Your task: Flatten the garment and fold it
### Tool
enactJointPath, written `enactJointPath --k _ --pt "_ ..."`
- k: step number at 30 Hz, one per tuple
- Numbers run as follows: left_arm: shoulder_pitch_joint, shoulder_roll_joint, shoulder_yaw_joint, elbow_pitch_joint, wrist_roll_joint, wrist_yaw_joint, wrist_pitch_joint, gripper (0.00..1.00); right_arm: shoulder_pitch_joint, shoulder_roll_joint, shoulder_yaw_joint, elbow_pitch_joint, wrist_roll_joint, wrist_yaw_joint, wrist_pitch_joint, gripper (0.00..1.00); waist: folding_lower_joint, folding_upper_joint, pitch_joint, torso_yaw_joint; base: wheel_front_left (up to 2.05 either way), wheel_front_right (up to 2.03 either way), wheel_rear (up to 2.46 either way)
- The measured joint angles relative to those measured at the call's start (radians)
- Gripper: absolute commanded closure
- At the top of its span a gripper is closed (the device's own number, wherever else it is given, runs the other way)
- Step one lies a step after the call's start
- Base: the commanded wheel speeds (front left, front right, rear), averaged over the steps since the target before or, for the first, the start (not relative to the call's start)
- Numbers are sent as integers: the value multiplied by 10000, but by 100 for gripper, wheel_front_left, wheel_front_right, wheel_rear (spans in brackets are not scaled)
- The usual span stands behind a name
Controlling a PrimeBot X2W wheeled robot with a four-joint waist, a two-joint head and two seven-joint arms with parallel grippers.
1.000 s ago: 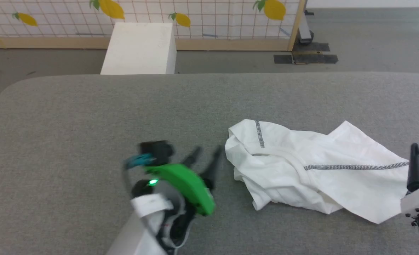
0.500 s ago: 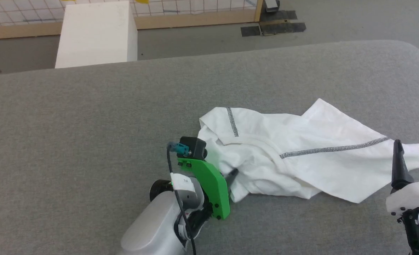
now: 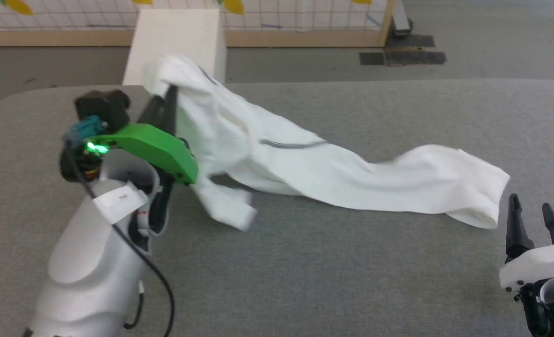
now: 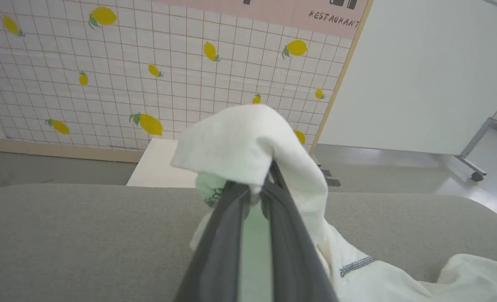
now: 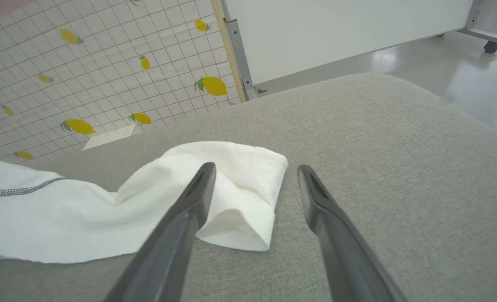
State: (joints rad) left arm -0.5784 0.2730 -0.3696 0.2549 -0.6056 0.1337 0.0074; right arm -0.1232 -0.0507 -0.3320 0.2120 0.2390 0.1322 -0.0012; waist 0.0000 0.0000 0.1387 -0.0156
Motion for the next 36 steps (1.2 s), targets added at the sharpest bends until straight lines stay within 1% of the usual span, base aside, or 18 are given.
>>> enactJointPath --k 3,5,7,10,12,15,17,19,22,25,27,28,29,30,31,33,35,36 --pt "114 437 188 -1024 201 182 -245 100 13 2 113 153 10 0 -84 0 0 0 -183 404 0 0 0" --pt "597 604 127 -1588 232 355 8 100 18 2 171 240 21 0 -121 0 0 0 -281 630 0 0 0" --pt "1518 711 -69 -1848 155 516 453 100 19 2 234 313 75 0 -171 0 0 0 -359 835 0 0 0" --pt "3418 709 -481 -1795 -328 627 1269 100 23 4 280 380 75 0 -217 0 0 0 -445 1125 0 0 0" --pt "4375 640 -604 -1578 -759 765 1638 100 25 8 290 418 73 0 -226 0 0 0 -476 1252 0 0 0" --pt "5307 468 -679 -1181 -1340 890 2100 100 50 6 245 470 67 0 -226 0 0 0 -507 1401 0 0 0" --pt "5569 366 -686 -1076 -1639 924 2391 100 105 6 228 487 35 0 -224 0 0 0 -544 1474 0 0 0" --pt "5623 311 -548 -1212 -1992 911 2479 0 212 6 180 489 -12 0 -222 0 0 0 -585 1553 0 0 0" --pt "5621 384 58 -1641 -2278 1032 2393 0 264 0 255 481 -77 0 -123 0 0 0 -689 1637 0 0 0" --pt "5606 654 909 -2245 -2326 1402 1812 0 246 2 629 447 -178 0 75 0 0 0 -793 1666 0 0 0" --pt "5590 905 1490 -2520 -2173 1664 1108 0 193 -2 1034 481 -211 0 437 0 0 0 -858 1668 0 0 0" --pt "5588 1039 1624 -2600 -2019 1722 840 0 163 -4 1243 508 -211 0 596 0 0 0 -875 1669 0 0 0" --pt "5585 1258 1645 -2646 -1492 1868 389 0 94 0 1523 546 -213 0 782 0 0 0 -882 1667 0 0 0" --pt "5583 1329 1778 -2719 -1081 1983 -196 0 -35 2 1810 621 -234 0 1011 0 0 0 -868 1663 0 0 0" --pt "5576 1298 1910 -2794 -966 1994 -721 0 -163 -4 2065 694 -382 0 1256 0 0 0 -849 1661 0 0 0" --pt "5562 1350 1808 -2786 -159 1967 -1902 0 -605 6 2638 945 -993 0 2178 0 0 0 -764 1656 0 0 0" --pt "5554 1266 1762 -2775 399 1933 -2451 0 -1103 8 3127 1152 -1304 0 2890 0 -1 0 -656 1650 0 0 0" --pt "5536 1248 1682 -2788 725 1871 -2545 0 -1431 8 3396 1273 -1588 0 3285 0 0 0 -587 1650 0 0 0"
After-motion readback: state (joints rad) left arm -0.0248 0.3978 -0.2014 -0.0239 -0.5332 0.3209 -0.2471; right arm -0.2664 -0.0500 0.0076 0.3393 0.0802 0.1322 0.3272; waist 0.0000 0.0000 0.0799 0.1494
